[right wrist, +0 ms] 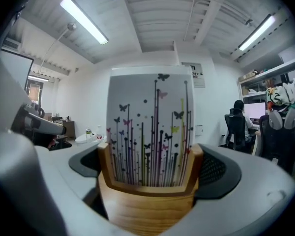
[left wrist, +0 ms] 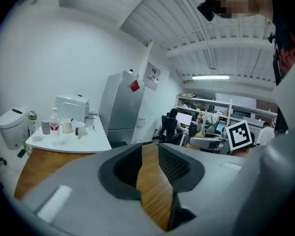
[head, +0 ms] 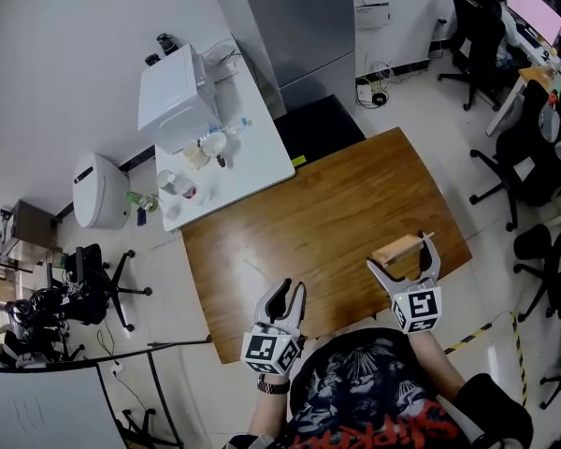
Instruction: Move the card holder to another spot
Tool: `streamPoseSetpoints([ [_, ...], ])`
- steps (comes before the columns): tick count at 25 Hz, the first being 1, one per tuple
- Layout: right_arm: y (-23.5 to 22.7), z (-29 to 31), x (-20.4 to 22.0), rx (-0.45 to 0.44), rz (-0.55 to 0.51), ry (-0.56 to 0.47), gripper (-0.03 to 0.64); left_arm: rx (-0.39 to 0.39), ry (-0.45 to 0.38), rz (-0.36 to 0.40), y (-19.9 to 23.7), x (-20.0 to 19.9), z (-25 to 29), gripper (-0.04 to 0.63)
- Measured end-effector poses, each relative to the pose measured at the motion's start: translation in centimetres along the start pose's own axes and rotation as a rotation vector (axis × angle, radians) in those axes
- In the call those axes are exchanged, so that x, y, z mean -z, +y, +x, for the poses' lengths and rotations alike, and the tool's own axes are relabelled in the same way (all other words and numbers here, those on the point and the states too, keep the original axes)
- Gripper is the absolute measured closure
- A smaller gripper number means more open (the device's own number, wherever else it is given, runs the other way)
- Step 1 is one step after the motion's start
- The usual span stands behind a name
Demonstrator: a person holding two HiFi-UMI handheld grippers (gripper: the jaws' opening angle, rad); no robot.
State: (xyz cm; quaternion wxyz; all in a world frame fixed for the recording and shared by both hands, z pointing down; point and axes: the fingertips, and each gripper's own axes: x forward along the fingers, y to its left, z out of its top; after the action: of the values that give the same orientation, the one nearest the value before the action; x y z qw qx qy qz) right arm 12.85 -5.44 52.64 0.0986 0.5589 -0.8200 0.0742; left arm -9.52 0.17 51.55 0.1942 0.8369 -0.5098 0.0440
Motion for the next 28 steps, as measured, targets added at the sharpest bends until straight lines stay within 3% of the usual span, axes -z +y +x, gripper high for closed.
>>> streamPoseSetpoints([
  [15,3.5,0.8,-0.3,-0.109,-0.021,0.002,0.064,-0.134,0.036,-0.067,2.3,2.8,-2.3,0.502],
  [18,3.5,1.2,-0.4,-0.12,-0.013,0.008,0.064,-0.19,0.042,-0.136,3.0,4.0,-2.6,0.595],
  [21,3.9,1.7,-0.8,-0.145,-0.013,0.006,0.064,-0.241,0.049,-0.181,3.8,5.0,-3.2,0.595],
  [28,8.3,3.3,1.0,-0.334,-0.034,0.045,0.064,-0.349,0.062,-0.211,5.0,5.7,-5.6,0.595],
])
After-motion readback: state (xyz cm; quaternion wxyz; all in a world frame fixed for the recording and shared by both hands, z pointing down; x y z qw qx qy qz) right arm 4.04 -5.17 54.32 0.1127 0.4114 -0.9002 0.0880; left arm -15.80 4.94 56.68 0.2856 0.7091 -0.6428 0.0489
